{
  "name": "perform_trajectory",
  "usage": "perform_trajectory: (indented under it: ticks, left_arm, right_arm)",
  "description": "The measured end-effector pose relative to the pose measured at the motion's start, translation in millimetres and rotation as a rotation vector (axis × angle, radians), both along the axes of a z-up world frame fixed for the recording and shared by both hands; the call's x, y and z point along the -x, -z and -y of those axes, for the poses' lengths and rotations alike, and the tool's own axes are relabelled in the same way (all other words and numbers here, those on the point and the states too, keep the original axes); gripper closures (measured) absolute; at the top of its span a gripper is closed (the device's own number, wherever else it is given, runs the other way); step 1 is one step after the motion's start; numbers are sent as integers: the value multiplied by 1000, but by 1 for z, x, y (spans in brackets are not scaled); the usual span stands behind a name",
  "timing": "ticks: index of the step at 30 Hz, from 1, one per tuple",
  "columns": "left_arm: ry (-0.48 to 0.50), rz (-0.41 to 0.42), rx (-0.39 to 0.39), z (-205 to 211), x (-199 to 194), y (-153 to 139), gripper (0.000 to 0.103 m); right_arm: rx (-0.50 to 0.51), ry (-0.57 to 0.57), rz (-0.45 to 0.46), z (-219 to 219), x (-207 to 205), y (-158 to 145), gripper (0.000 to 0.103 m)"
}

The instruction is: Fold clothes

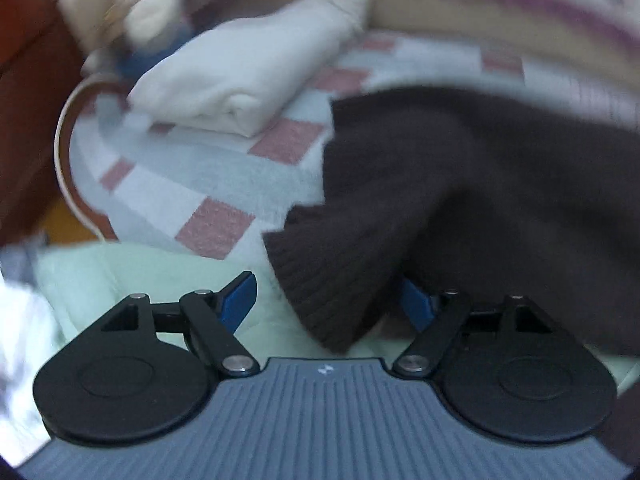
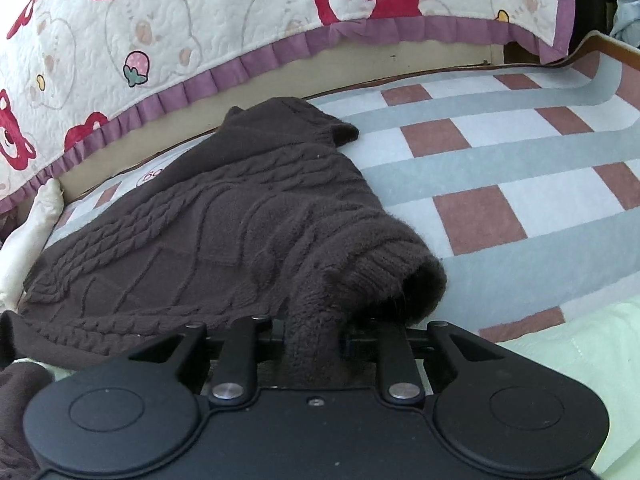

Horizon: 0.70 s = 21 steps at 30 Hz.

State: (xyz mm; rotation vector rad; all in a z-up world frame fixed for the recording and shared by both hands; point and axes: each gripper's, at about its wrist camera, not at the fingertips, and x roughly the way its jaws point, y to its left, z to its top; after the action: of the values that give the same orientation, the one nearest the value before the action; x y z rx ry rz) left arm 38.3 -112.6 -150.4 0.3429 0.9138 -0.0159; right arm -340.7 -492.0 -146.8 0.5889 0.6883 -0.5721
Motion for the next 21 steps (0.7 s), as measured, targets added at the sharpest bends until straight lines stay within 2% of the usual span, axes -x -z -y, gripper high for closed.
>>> perform_trajectory:
  ticks: [3,4,6,7,11,14,17,18,20,21]
  left_arm:
    - [-49,-23,-50,-6,1,14,25]
    - [-54,1,-30,-10,-1,7,27]
    - [-57,62,26,-16,-6,-13,60]
    - [-58,93,54,-20,-8,-23,98]
    - [-64,217,165,-33,-18,-63,98]
    - [-68,309,249,-44,-25,-93,98]
    - [-32,495,170,-56,7,-145,98]
    - [-13,535,126,-61,20,-152,98]
    - [-10,491,115,-76,37,-145,97]
    - [-25,413,133,-86,40,-133,97]
  right_arm:
    - [3,-11,4,-1,1,1,76]
    - [4,-16,4,-1,1,2,76]
    - [3,-30,1,0,0,3,75]
    - [1,-42,-2,1,-1,3,75]
    - [-29,-130,-13,2,-7,2,78]
    - [-73,-177,80,5,1,-15,81]
    - [-115,-209,194,8,15,-36,84]
    - [-110,-209,197,8,18,-38,85]
    - [-84,-200,171,8,22,-39,85]
    - [-71,-193,151,8,24,-36,86]
